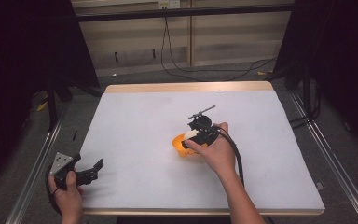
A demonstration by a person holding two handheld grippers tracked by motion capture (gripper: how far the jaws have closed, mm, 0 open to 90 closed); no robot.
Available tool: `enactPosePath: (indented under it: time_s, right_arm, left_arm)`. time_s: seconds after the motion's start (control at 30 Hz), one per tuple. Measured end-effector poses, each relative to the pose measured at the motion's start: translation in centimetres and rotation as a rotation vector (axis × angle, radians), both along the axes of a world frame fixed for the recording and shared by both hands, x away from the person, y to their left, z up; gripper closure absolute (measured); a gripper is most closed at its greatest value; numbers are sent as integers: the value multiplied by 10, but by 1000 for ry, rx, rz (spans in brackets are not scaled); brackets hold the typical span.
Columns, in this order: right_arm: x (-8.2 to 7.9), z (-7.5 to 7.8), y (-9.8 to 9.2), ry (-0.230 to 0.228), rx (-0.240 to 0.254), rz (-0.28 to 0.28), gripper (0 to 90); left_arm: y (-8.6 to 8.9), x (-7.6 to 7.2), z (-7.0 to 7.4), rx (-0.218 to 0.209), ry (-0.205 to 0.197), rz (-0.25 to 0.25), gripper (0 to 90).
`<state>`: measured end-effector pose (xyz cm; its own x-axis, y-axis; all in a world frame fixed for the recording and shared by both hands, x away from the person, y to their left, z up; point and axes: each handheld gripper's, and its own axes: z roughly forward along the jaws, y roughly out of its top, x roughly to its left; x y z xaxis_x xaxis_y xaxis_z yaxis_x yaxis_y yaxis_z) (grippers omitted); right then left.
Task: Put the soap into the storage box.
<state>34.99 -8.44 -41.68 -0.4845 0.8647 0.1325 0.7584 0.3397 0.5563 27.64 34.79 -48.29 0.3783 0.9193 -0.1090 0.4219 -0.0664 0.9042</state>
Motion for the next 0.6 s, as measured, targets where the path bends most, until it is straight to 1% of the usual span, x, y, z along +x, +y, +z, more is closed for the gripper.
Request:
enactPosePath:
  time_s: [0.23, 0.3, 0.33, 0.47, 0.6]
  right_arm:
    - [3, -5, 3, 20, -1, -8, 234]
    - [3, -7, 3, 27, 1, -18, 234]
    - [4, -8, 3, 33, -3, -13, 234]
    - [4, -12, 2, 38, 0, -21, 233]
    - [4, -15, 4, 52, -19, -20, 231]
  left_arm:
    - [0, 0, 0, 0, 1, 0, 15]
    - [0, 0, 0, -1, 1, 1, 15]
    - [0, 0, 0, -2, 1, 0, 15]
    - [0, 0, 0, 2, 1, 0, 16]
    - [0, 0, 0, -1, 1, 0, 15]
